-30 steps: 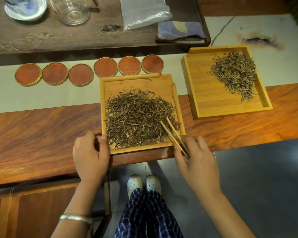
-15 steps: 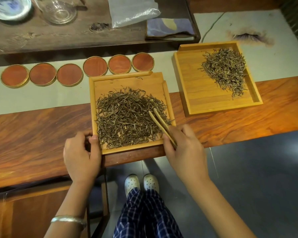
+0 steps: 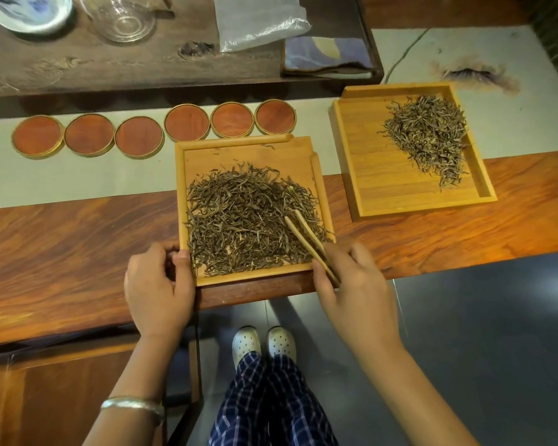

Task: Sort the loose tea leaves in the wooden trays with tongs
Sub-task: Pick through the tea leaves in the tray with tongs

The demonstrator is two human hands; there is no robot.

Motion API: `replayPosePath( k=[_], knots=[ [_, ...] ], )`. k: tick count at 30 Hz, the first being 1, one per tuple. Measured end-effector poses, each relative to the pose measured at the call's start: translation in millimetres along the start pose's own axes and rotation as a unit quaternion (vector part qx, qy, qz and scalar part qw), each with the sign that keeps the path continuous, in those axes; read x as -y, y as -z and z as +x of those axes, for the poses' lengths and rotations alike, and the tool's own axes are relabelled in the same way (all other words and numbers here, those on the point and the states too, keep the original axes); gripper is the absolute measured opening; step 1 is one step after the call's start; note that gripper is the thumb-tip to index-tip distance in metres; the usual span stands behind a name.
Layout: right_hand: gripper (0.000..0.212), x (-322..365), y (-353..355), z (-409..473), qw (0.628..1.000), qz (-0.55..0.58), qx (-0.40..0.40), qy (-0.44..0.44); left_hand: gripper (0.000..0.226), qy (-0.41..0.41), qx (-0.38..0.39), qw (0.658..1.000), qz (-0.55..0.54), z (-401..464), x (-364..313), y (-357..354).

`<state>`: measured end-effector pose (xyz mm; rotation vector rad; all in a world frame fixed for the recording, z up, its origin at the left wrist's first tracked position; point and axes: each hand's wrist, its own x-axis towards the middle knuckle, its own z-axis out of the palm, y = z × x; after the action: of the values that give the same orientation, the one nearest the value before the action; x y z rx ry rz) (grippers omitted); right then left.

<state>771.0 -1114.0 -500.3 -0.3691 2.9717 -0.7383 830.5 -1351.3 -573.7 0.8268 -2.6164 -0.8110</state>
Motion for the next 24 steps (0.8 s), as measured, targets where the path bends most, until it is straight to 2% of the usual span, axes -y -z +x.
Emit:
replayPosePath(
  k=[7, 10, 17, 24],
  knots=[
    [0.026, -7.3, 1.0, -24.3, 1.000, 0.001, 0.011, -0.021, 0.027, -0.006, -0.004, 1.000, -0.006, -0.1, -1.7, 0.5],
    [0.027, 1.7, -7.4, -32.9, 0.999, 0.006, 0.043, -0.027, 0.028, -0.003, -0.004, 1.000, -0.003, -0.3, -2.2, 1.0],
    [0.026, 31.0, -22.8, -28.3, 0.999, 0.008, 0.020, 0.024, 0.018, -0.005, -0.011, 1.000, -0.003, 0.1, -3.9, 1.4],
    [0.023, 57.6, -42.3, -20.7, 0.996, -0.009, 0.057, 0.070, 0.018, -0.029, -0.019, 0.999, -0.005, 0.3, -2.5, 3.9]
  ],
)
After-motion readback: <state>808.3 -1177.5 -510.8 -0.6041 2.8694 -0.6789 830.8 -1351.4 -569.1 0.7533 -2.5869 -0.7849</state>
